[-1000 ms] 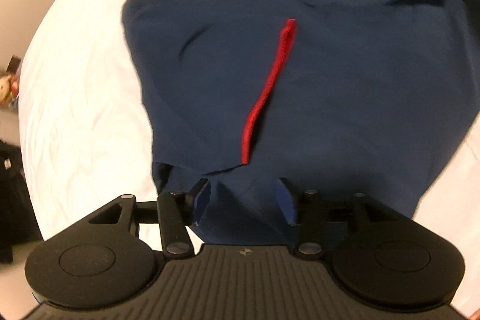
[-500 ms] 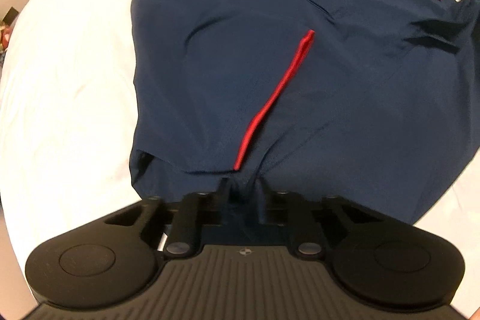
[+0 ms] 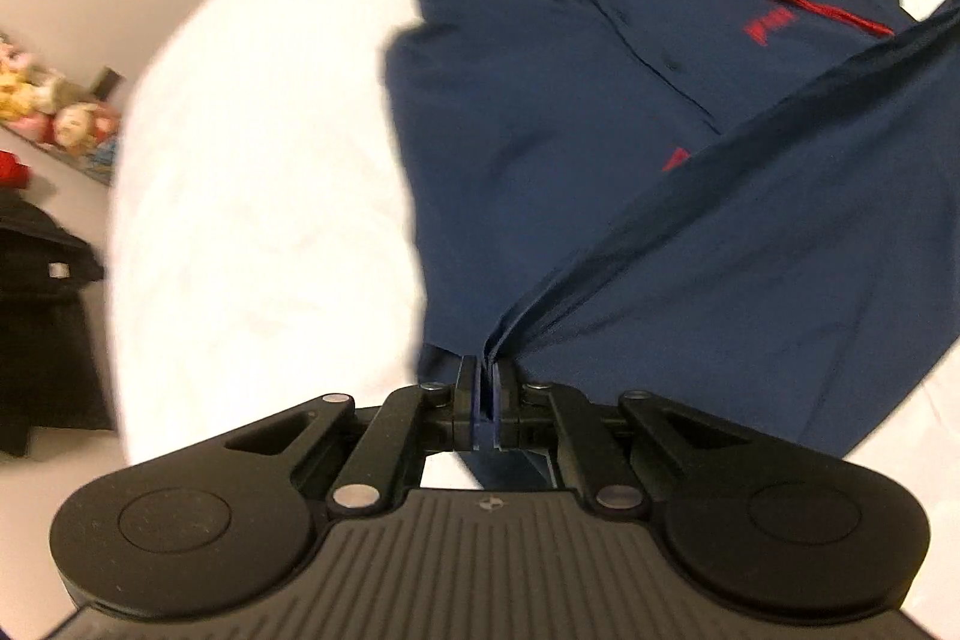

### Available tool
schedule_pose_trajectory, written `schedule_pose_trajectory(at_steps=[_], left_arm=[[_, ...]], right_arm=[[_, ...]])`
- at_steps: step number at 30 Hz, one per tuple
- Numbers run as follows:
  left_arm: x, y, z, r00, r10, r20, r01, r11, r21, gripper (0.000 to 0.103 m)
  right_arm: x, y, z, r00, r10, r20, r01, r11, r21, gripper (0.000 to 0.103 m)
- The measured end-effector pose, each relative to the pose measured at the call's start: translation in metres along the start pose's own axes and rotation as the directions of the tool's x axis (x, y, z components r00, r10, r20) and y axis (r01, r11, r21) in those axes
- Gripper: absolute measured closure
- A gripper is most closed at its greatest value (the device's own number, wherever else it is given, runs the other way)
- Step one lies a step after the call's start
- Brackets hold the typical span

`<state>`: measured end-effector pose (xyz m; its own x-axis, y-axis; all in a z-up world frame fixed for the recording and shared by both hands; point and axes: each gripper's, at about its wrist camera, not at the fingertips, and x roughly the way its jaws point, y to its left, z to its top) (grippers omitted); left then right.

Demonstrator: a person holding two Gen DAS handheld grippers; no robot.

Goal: Fold clothes
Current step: 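Lift the side edge with both grippers and fold it across the shirt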

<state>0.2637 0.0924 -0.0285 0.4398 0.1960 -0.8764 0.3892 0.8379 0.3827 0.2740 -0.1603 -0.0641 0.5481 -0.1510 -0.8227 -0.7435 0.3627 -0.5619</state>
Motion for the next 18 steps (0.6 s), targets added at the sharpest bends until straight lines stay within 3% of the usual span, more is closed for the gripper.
schedule_pose_trajectory(at_steps=[6, 11, 18], left_arm=[[-0.023, 0.033, 0.032, 0.988, 0.147, 0.035, -0.144, 0.987, -0.077, 0.100], [-0.022, 0.060, 0.068, 0.974, 0.224, 0.044, -0.215, 0.964, -0.157, 0.100], [0.021, 0.076, 0.109, 0.959, 0.284, 0.006, -0.280, 0.950, -0.135, 0.100]], right_arm=[[-0.003, -0.021, 0.024, 0.996, -0.072, 0.045, 0.070, 0.997, 0.037, 0.100], [0.006, -0.052, 0.056, 0.988, -0.138, 0.072, 0.133, 0.988, 0.075, 0.100], [0.041, -0.097, 0.097, 0.983, -0.165, 0.080, 0.155, 0.981, 0.120, 0.100]])
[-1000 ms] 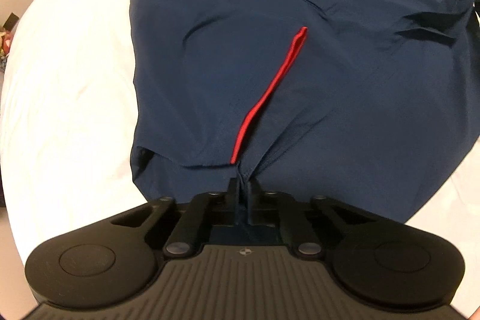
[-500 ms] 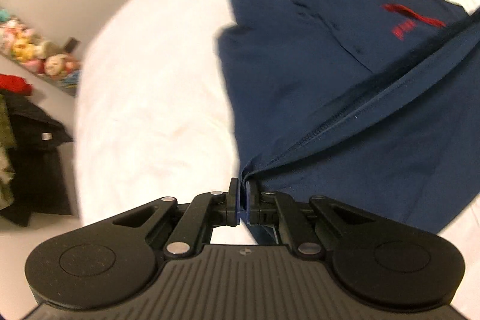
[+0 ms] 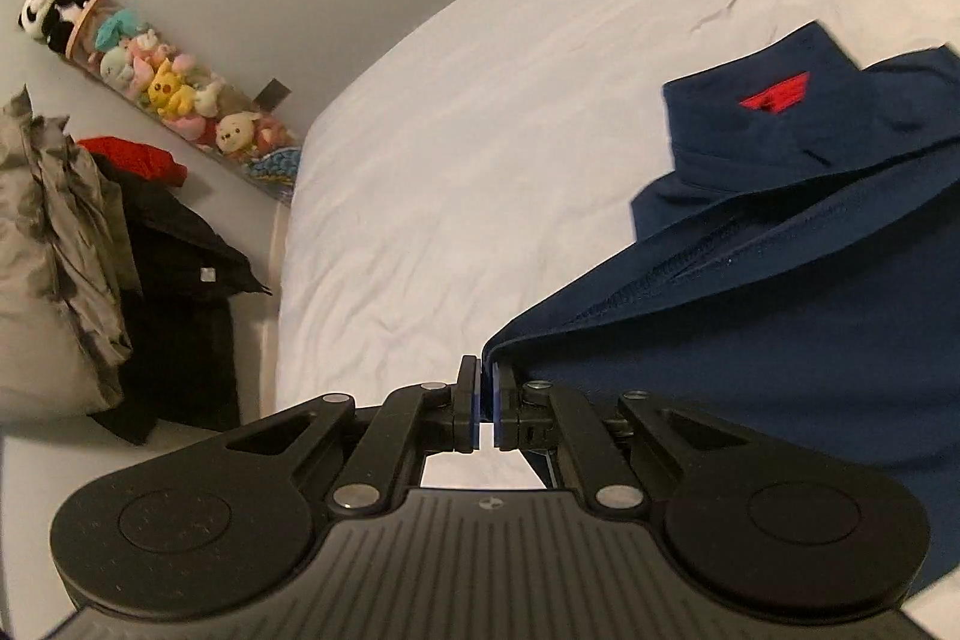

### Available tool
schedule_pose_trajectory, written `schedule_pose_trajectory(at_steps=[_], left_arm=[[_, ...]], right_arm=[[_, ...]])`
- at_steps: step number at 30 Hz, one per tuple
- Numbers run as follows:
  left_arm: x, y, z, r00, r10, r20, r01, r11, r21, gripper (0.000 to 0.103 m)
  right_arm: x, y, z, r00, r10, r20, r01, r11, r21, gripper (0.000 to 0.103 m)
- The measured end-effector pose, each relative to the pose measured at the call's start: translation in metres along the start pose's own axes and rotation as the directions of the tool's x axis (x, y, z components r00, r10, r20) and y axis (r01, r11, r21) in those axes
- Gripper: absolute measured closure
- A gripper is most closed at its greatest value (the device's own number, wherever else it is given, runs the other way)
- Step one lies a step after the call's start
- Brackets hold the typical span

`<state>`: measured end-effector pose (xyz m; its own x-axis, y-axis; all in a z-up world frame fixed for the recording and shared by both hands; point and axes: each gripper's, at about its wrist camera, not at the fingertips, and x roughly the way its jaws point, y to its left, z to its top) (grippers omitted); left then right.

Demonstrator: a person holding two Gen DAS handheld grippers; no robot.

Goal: Fold clothes
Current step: 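Lift the side edge with both grippers and fold it across the shirt, then lay the edge down and open both grippers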

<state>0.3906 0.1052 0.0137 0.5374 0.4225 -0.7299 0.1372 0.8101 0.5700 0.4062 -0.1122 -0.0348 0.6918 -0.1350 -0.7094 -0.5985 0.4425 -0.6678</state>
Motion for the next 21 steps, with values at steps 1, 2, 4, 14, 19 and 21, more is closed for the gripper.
schedule_pose_trajectory(at_steps=[1, 2, 4, 14, 19, 21], left_arm=[[0.011, -0.001, 0.005, 1.000, 0.009, -0.004, -0.009, 1.000, 0.003, 0.100], [0.019, -0.002, 0.007, 1.000, 0.013, -0.008, -0.012, 1.000, 0.003, 0.100], [0.038, -0.004, 0.013, 1.000, 0.028, -0.012, -0.028, 1.000, -0.002, 0.100], [0.107, -0.014, 0.040, 0.997, 0.068, 0.025, -0.067, 0.997, -0.029, 0.100], [0.129, -0.021, 0.046, 0.997, 0.076, 0.021, -0.074, 0.995, -0.065, 0.100], [0.132, -0.023, 0.045, 0.997, 0.077, 0.024, -0.076, 0.995, -0.066, 0.100]], right_arm=[[0.009, -0.003, 0.006, 1.000, -0.003, -0.001, 0.003, 1.000, 0.006, 0.100], [0.018, -0.005, 0.011, 1.000, -0.007, -0.002, 0.007, 1.000, 0.011, 0.100], [0.037, -0.008, 0.022, 1.000, -0.012, -0.004, 0.012, 1.000, 0.021, 0.100], [0.124, -0.011, 0.043, 1.000, 0.003, -0.022, -0.001, 0.999, 0.054, 0.100], [0.155, -0.020, 0.047, 1.000, 0.000, -0.003, 0.001, 0.991, 0.137, 0.100], [0.162, -0.020, 0.047, 1.000, 0.004, 0.001, -0.004, 0.988, 0.152, 0.100]])
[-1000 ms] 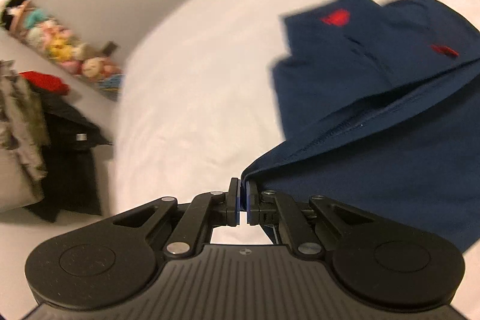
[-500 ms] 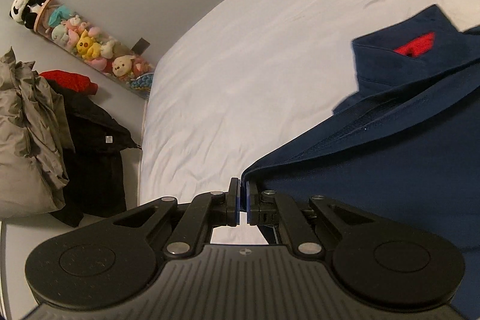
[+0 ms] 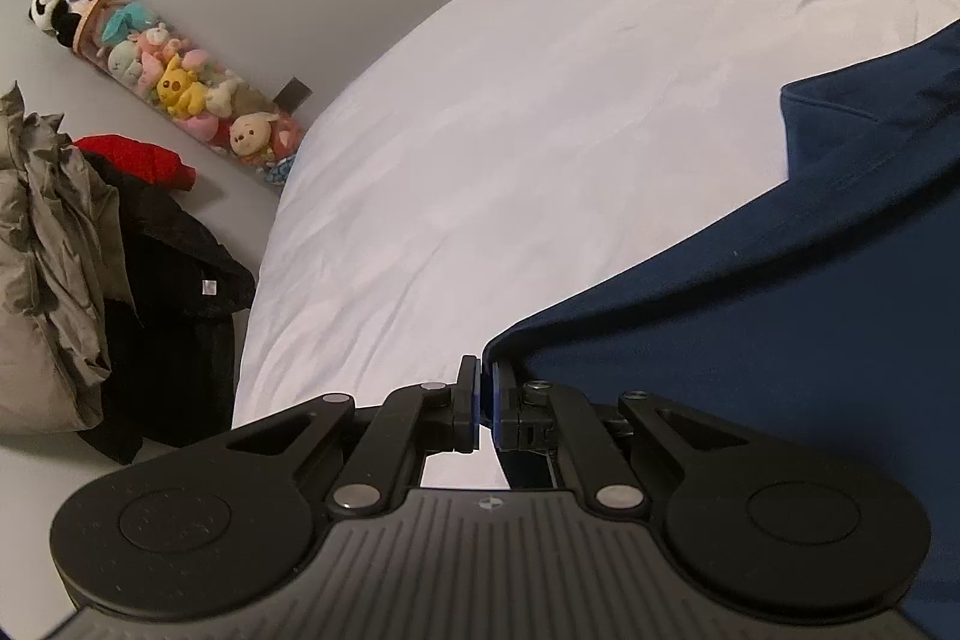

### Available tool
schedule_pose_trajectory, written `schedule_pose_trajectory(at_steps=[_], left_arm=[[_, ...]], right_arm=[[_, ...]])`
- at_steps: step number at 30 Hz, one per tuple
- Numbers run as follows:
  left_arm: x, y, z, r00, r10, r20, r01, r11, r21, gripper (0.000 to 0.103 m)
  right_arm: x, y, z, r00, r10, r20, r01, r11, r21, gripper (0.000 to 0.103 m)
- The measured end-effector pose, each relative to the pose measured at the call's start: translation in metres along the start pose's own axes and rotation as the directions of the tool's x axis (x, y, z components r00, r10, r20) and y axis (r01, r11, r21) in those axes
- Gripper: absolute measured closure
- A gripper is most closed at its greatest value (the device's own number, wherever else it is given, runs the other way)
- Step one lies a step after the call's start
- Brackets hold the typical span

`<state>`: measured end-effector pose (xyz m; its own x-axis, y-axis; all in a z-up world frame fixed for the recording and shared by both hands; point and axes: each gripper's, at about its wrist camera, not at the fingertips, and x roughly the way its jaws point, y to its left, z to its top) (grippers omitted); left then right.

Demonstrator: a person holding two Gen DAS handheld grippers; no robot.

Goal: Fold clothes
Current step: 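Lay the edge down and open both grippers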

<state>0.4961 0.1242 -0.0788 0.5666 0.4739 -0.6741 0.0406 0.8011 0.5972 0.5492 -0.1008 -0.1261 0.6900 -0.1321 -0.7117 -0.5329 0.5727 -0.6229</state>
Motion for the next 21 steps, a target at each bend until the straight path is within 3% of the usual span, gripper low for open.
schedule_pose_trajectory(at_steps=[5, 7, 9, 12, 15, 17, 21], left_arm=[[0.004, 0.001, -0.005, 1.000, 0.002, 0.006, -0.002, 1.000, -0.010, 0.090], [0.000, 0.010, -0.005, 1.000, 0.011, 0.012, -0.011, 0.999, -0.038, 0.089], [-0.006, 0.012, -0.003, 1.000, 0.018, 0.017, -0.017, 0.998, -0.062, 0.089], [-0.016, 0.023, 0.000, 0.999, 0.034, 0.033, -0.030, 0.994, -0.108, 0.088], [-0.027, 0.028, 0.000, 0.998, 0.037, 0.045, -0.032, 0.993, -0.112, 0.085], [-0.037, 0.027, -0.003, 0.998, -0.004, 0.060, 0.010, 0.996, -0.089, 0.085], [-0.060, 0.012, -0.015, 0.985, -0.139, 0.105, 0.141, 0.990, -0.005, 0.085]], right_arm=[[0.014, -0.002, -0.003, 1.000, -0.007, 0.004, 0.007, 1.000, 0.027, 0.095], [0.016, -0.010, -0.004, 1.000, -0.027, -0.002, 0.027, 0.998, 0.057, 0.080], [0.016, -0.022, -0.005, 0.999, -0.038, -0.007, 0.038, 0.994, 0.105, 0.075], [0.014, -0.044, -0.006, 0.999, -0.045, -0.008, 0.046, 0.979, 0.199, 0.074], [0.009, -0.049, -0.010, 0.998, -0.065, -0.005, 0.064, 0.975, 0.213, 0.074], [0.004, -0.048, -0.014, 0.999, -0.044, 0.002, 0.043, 0.978, 0.205, 0.074], [-0.014, -0.033, -0.024, 0.996, 0.083, 0.039, -0.090, 0.971, 0.221, 0.075]])
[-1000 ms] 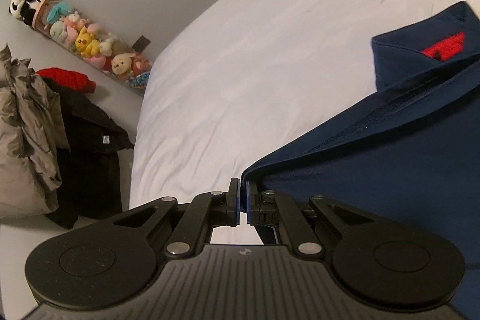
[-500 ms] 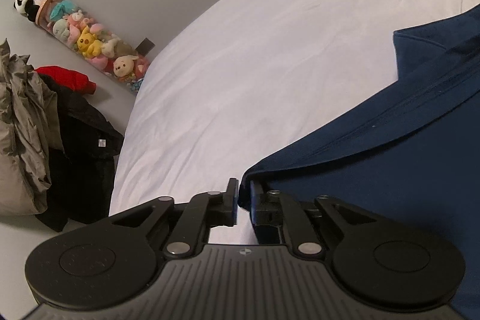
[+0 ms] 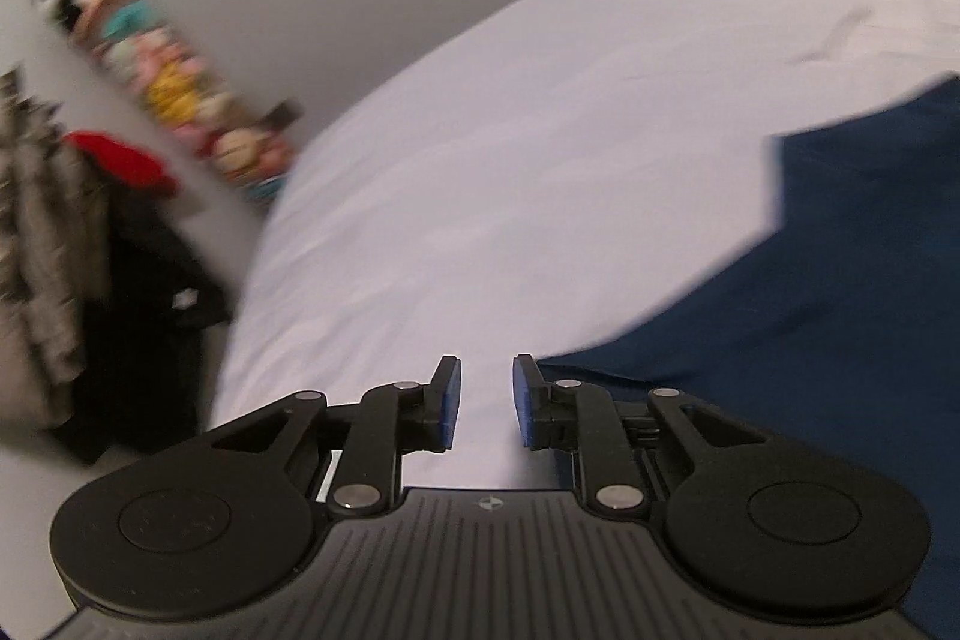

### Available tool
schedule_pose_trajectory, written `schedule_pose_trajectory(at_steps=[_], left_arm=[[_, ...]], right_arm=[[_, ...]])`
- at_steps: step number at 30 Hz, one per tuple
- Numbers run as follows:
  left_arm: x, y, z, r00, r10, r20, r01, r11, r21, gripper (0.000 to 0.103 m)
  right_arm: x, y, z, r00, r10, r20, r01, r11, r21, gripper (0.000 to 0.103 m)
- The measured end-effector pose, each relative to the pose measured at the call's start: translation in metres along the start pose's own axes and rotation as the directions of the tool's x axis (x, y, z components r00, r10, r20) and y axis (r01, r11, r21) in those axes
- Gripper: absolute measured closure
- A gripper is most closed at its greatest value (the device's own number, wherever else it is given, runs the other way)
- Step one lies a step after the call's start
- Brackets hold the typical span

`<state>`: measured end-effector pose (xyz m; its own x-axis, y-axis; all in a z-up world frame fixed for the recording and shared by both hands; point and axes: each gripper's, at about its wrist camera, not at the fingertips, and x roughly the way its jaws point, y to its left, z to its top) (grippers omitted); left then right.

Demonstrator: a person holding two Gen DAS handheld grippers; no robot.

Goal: Fold clothes
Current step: 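Lay the edge down and open both grippers, then close both grippers on the opposite side edge of the shirt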

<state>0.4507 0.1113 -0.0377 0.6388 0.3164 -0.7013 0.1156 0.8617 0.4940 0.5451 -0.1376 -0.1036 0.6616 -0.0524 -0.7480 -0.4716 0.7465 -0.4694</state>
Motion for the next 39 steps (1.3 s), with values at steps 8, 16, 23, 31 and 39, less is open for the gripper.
schedule_pose_trajectory(at_steps=[8, 16, 23, 31, 39], left_arm=[[-0.054, -0.043, -0.043, 0.992, -0.123, 0.013, 0.119, 0.975, 0.188, 0.085], [-0.124, -0.072, -0.109, 0.971, -0.238, 0.006, 0.216, 0.891, 0.400, 0.075], [-0.156, -0.088, -0.178, 0.969, -0.247, -0.015, 0.210, 0.792, 0.573, 0.070], [-0.152, -0.100, -0.223, 0.982, -0.183, -0.047, 0.163, 0.695, 0.701, 0.070], [-0.120, -0.103, -0.233, 0.996, -0.073, -0.043, 0.081, 0.667, 0.740, 0.070]], right_arm=[[-0.034, 0.022, -0.039, 0.994, 0.099, -0.054, -0.103, 0.992, -0.078, 0.087], [-0.094, 0.050, -0.080, 0.978, 0.197, -0.070, -0.208, 0.957, -0.203, 0.075], [-0.154, 0.096, -0.144, 0.967, 0.240, -0.086, -0.255, 0.899, -0.357, 0.072], [-0.170, 0.124, -0.199, 0.976, 0.189, -0.108, -0.218, 0.841, -0.495, 0.063], [-0.155, 0.144, -0.223, 0.994, 0.092, -0.067, -0.113, 0.764, -0.635, 0.060]])
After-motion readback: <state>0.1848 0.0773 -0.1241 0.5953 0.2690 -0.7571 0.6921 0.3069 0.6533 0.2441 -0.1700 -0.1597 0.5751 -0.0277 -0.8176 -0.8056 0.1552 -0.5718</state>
